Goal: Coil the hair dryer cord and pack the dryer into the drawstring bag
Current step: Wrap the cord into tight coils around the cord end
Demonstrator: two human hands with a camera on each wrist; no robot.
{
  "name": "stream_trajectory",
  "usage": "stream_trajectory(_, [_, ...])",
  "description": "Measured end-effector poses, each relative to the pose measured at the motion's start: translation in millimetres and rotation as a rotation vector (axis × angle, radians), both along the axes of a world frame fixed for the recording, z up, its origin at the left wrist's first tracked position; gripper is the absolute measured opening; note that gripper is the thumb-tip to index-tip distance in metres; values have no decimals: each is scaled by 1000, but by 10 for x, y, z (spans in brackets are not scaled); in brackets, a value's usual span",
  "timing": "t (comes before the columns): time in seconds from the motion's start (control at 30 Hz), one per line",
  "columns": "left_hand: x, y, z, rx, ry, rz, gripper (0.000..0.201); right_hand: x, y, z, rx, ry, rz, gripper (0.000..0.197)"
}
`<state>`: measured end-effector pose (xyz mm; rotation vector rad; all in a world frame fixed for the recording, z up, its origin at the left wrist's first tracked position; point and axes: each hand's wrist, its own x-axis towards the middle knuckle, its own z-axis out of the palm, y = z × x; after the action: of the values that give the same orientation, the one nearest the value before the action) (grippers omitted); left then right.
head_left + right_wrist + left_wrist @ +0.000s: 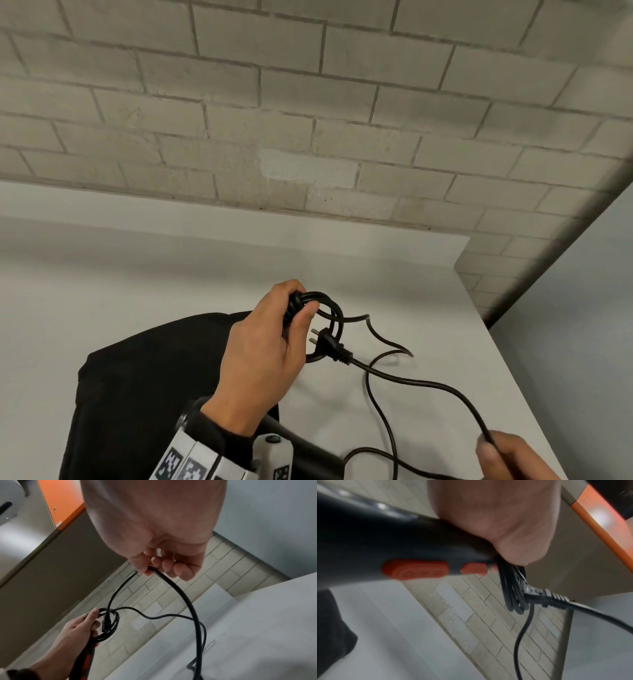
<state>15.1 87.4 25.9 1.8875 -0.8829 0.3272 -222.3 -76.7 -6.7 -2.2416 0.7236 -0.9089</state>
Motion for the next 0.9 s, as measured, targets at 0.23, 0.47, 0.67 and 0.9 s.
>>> stream_trajectory(0.23, [72,25,-8,-39,6,-52,21,-42,-42,-71,201,20,-179,45])
stream_trajectory(0.47, [107,95,-5,-73,19,-99,24,217,61,-253,52,146,-200,31])
stream_trajectory(0.67, [26,83,0,-37,-11,-185,25,873,355,197,-136,-32,121,40])
stream_trajectory(0.9, [46,103,11,-47,-24,-155,30,1108,281,433,-154,70,441,23])
